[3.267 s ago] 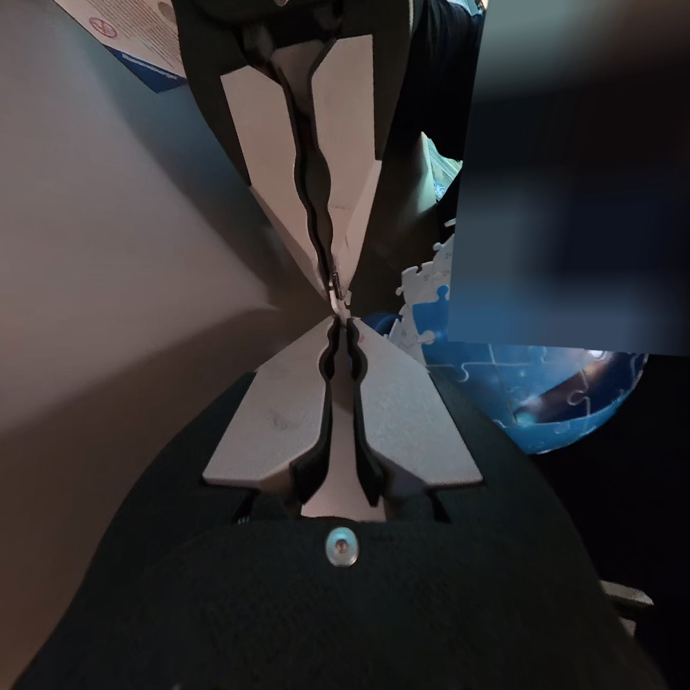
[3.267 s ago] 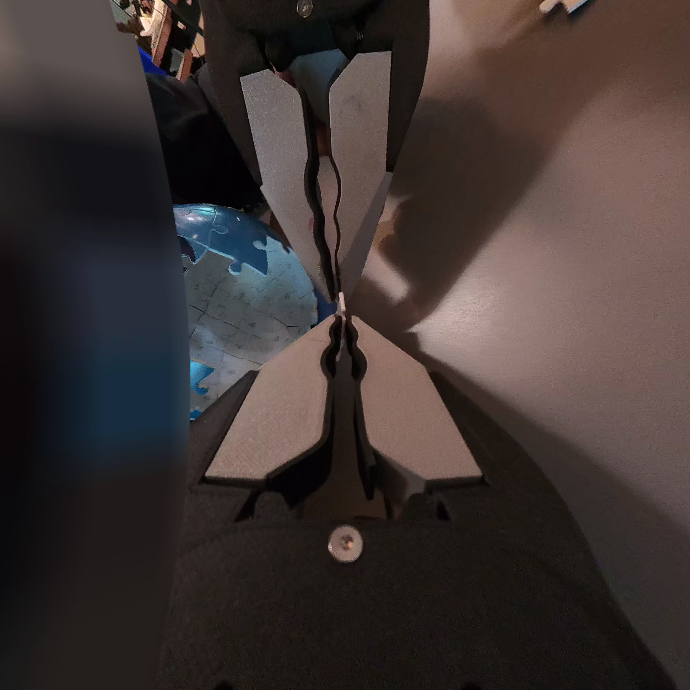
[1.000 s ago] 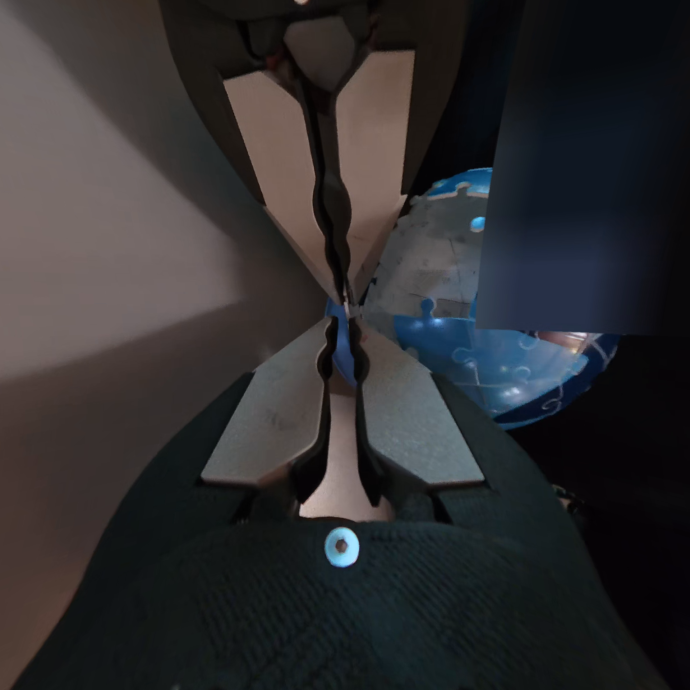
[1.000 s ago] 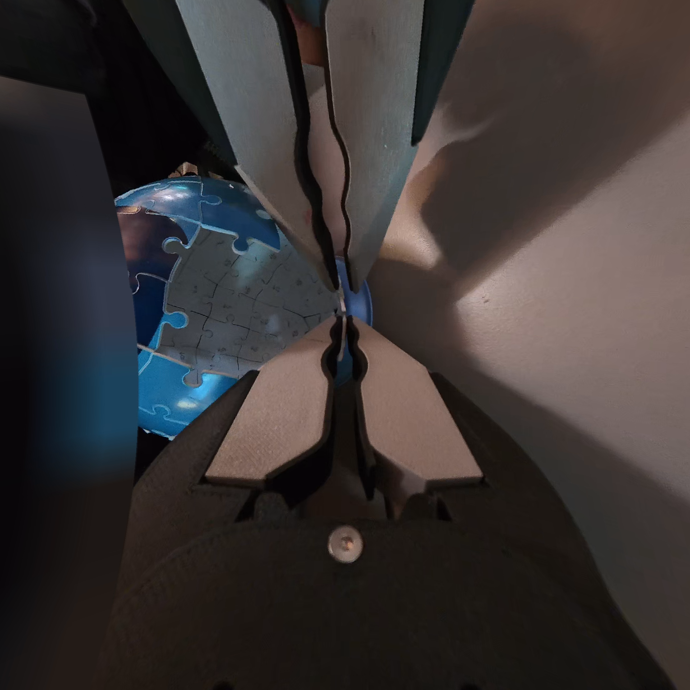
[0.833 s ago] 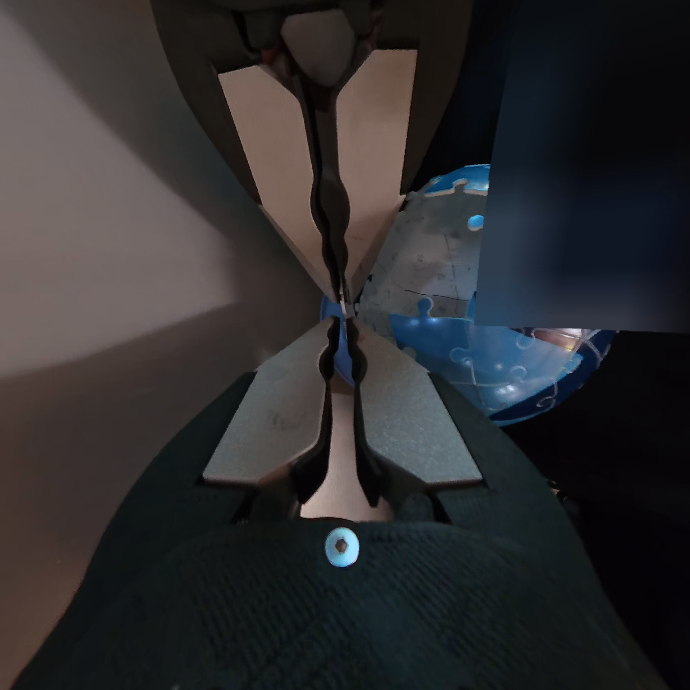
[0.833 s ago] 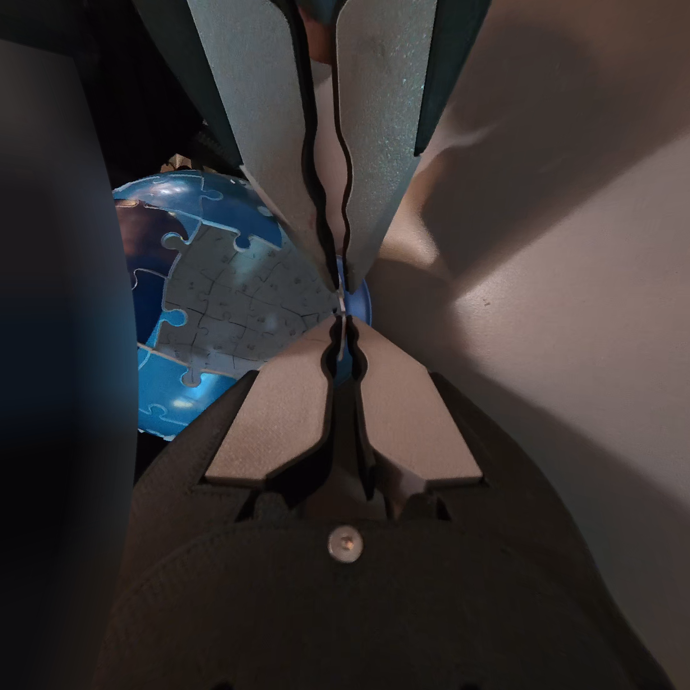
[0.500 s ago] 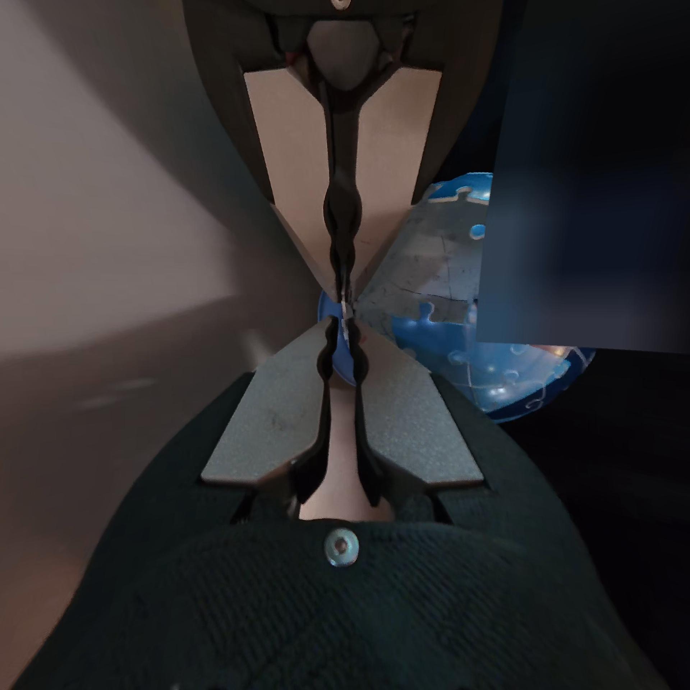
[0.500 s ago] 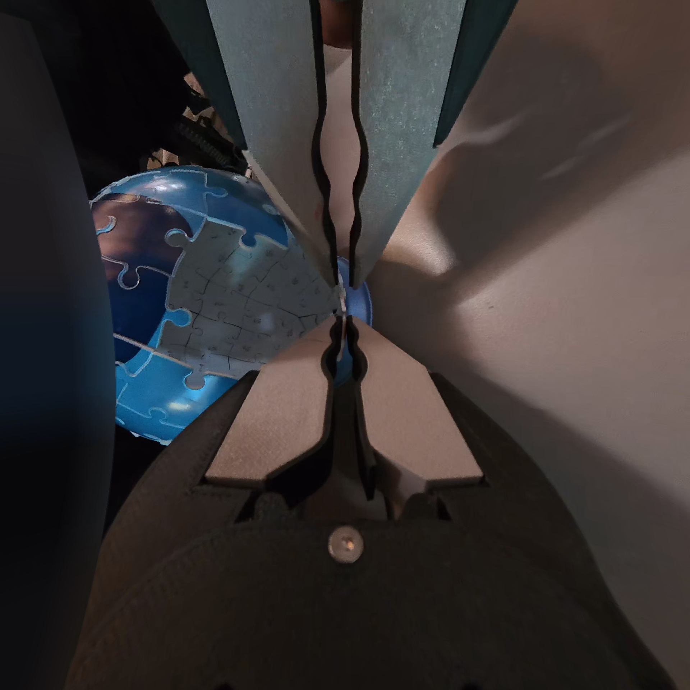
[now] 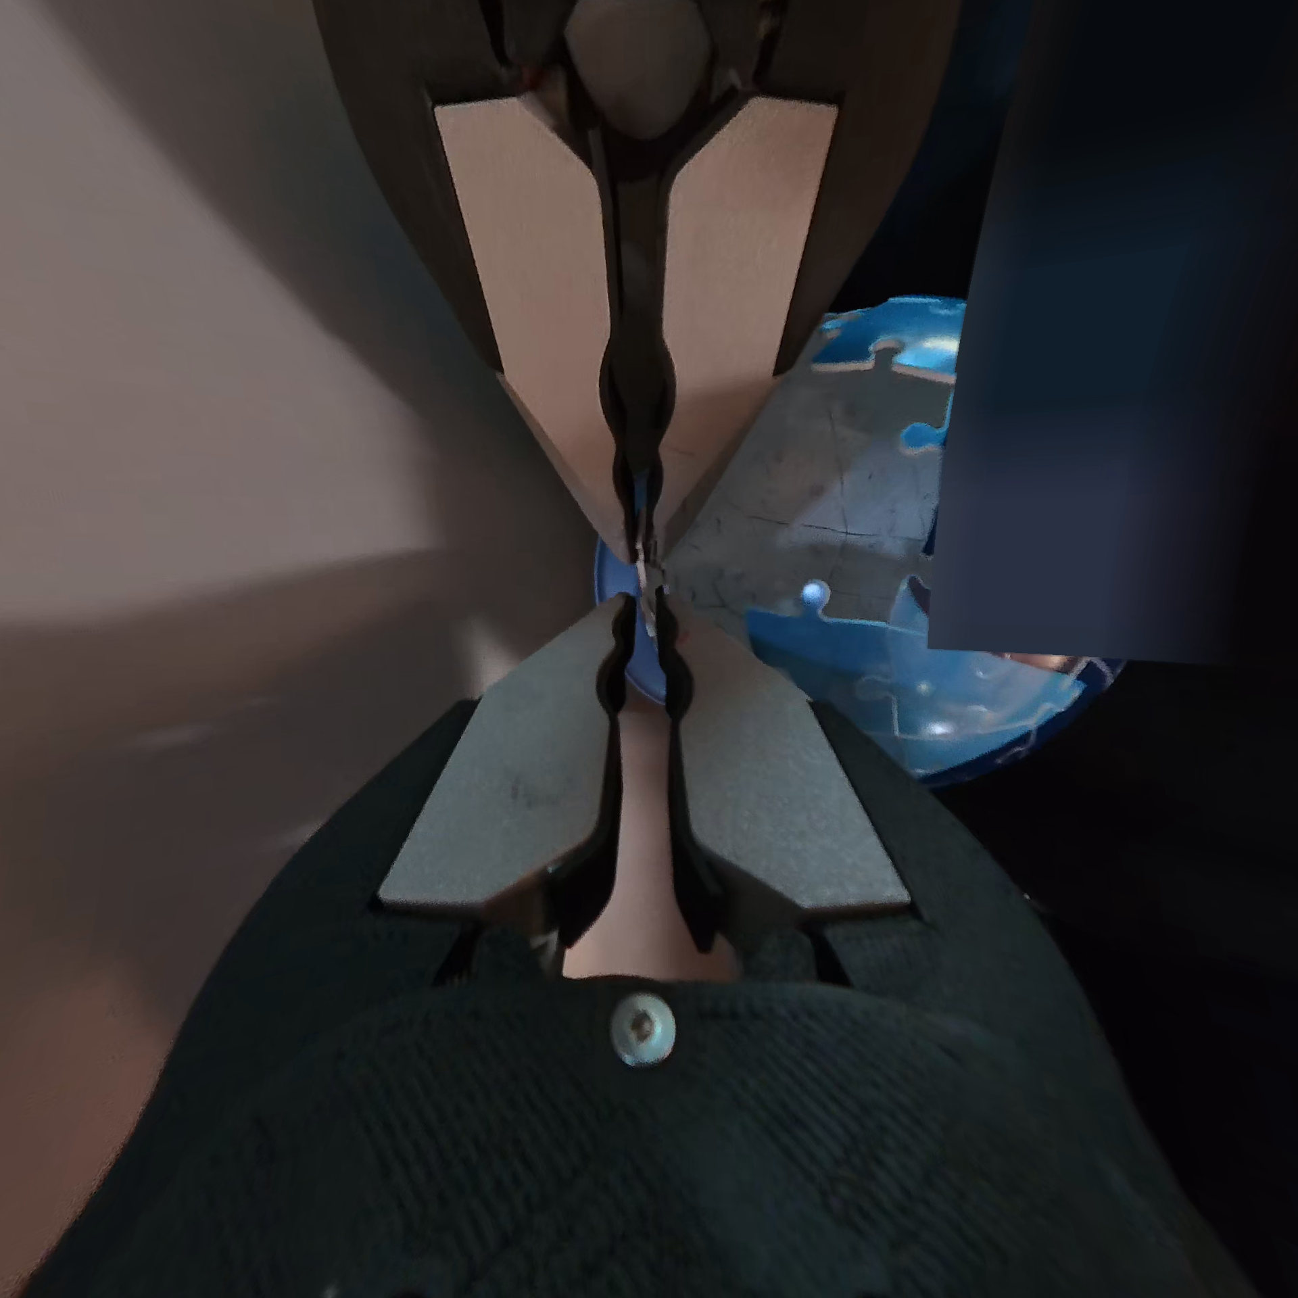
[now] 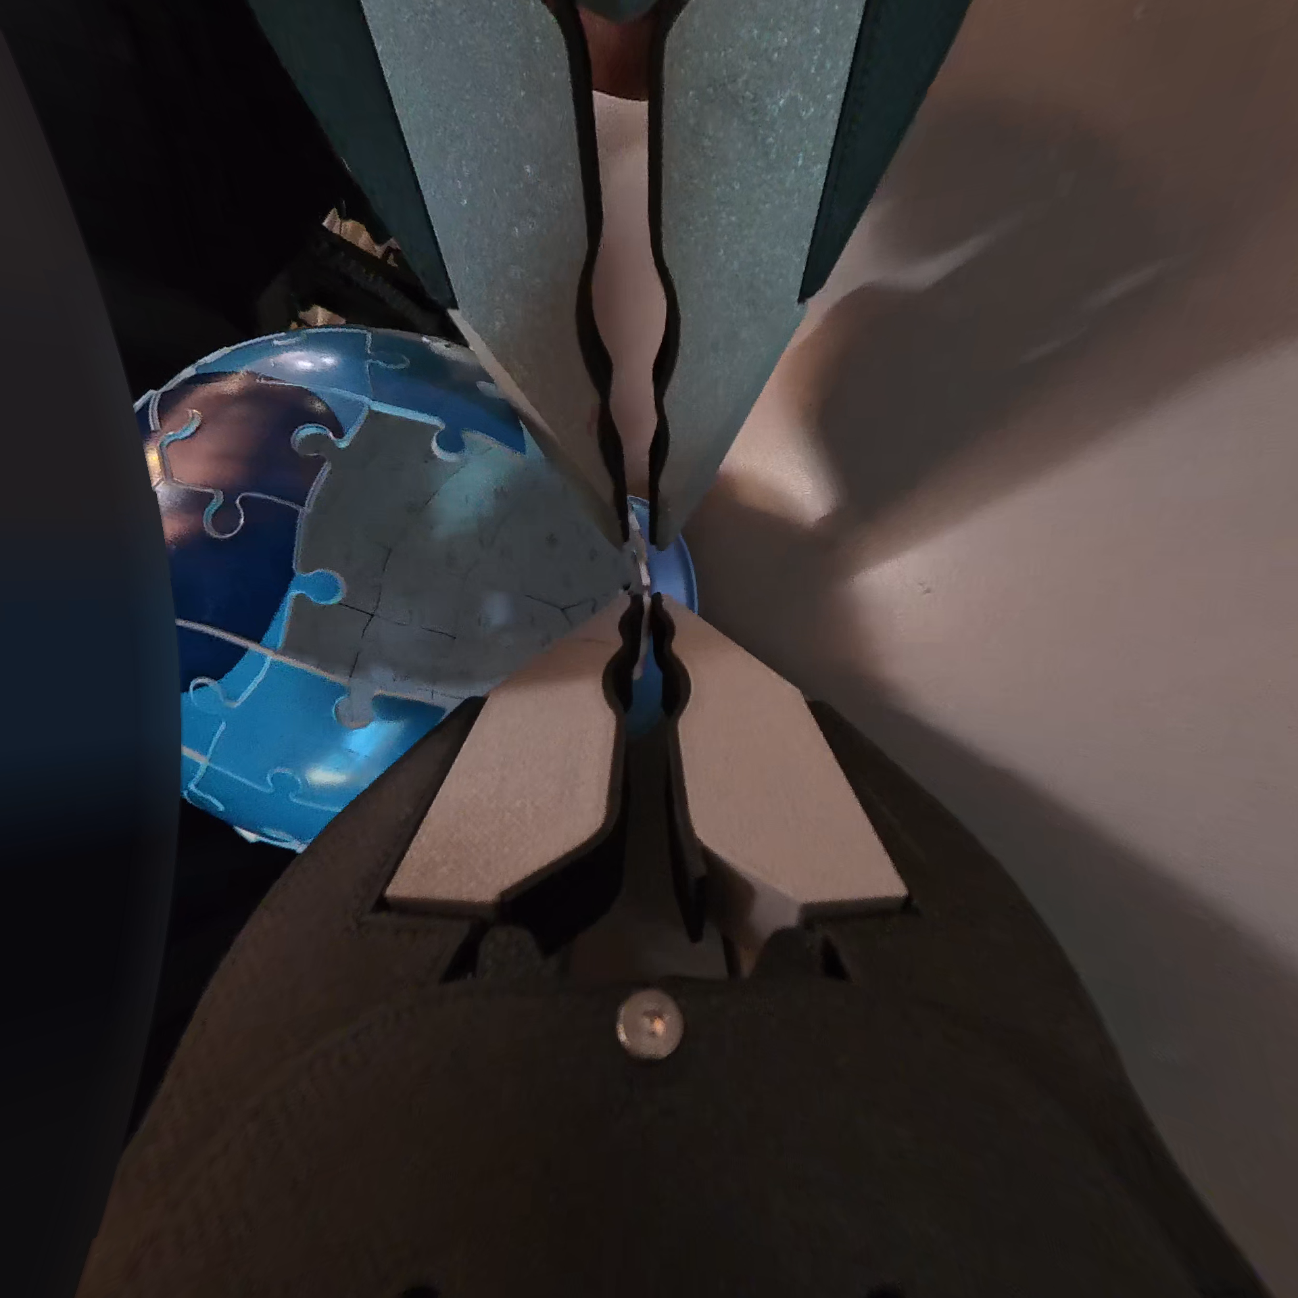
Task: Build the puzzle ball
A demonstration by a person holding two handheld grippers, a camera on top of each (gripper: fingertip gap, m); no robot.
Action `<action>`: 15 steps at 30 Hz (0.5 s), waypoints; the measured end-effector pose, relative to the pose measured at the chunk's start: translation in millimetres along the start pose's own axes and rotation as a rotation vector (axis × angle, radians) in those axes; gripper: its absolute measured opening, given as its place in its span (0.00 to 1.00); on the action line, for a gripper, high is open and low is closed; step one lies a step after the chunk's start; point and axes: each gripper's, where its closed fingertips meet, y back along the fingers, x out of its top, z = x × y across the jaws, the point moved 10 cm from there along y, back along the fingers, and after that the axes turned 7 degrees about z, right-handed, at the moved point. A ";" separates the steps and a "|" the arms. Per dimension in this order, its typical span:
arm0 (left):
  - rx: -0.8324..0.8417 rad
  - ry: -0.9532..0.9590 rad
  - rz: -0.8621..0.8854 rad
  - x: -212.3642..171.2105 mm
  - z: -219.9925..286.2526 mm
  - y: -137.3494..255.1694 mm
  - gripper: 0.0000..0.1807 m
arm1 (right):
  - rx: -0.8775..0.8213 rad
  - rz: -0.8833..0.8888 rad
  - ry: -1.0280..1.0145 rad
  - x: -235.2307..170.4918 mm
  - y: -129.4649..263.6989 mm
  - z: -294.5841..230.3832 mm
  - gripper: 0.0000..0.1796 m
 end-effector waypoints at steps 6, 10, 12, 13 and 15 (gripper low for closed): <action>0.014 0.008 0.022 -2.8 2.7 4.9 0.02 | 0.002 0.016 0.002 -0.4 -1.0 -0.1 0.00; 0.006 0.015 0.001 -5.2 2.0 1.7 0.01 | 0.015 0.029 -0.001 -0.5 -2.5 0.2 0.00; 0.001 0.017 -0.002 -5.8 1.9 1.1 0.01 | 0.016 0.031 0.002 -0.5 -3.2 0.0 0.00; 0.000 0.016 -0.002 -6.0 1.9 0.9 0.01 | 0.016 0.032 0.003 -0.6 -3.4 0.0 0.00; 0.002 0.017 -0.001 -6.0 1.6 0.5 0.00 | 0.017 0.041 0.000 -0.2 -3.4 0.2 0.00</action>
